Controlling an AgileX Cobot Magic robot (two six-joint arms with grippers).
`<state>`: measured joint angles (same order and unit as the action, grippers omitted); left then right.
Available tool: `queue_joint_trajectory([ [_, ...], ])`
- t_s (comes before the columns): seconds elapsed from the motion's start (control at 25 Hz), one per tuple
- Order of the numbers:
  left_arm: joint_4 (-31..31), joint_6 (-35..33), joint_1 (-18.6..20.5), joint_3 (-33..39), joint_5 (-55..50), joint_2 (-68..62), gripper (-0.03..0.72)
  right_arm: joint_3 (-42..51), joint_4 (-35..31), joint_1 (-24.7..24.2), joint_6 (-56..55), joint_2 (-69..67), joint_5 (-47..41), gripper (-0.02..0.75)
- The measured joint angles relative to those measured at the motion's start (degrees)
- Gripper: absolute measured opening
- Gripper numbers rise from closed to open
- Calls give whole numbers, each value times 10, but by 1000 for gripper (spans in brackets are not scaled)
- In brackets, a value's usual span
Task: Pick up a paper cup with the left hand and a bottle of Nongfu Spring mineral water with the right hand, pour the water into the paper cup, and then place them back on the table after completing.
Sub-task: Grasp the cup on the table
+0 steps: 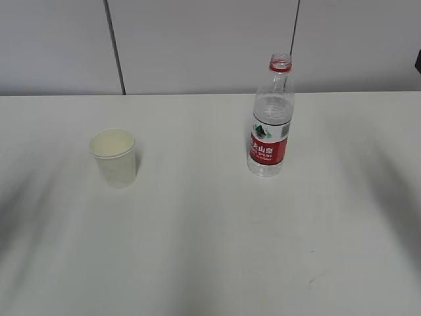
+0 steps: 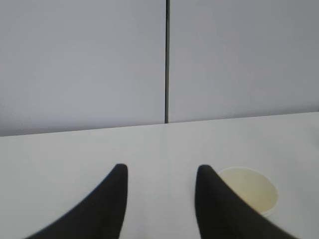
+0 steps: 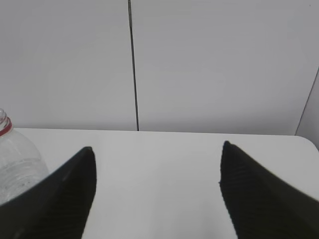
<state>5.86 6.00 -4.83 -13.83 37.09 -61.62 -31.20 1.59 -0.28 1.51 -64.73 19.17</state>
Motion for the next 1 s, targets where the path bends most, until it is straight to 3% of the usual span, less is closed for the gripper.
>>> queue_joint_trajectory([
  [0.44, 65, 23, 0, 0, 205, -209, 290, 3, 3, 0, -15, -56, 40, 573],
  [0.8, 135, 23, 0, -1, 265, -291, 290, 67, 135, 0, -101, -91, 145, 573],
  [1.0, 152, 23, 0, -1, 280, -338, 290, 70, 149, 0, -109, -100, 175, 573],
])
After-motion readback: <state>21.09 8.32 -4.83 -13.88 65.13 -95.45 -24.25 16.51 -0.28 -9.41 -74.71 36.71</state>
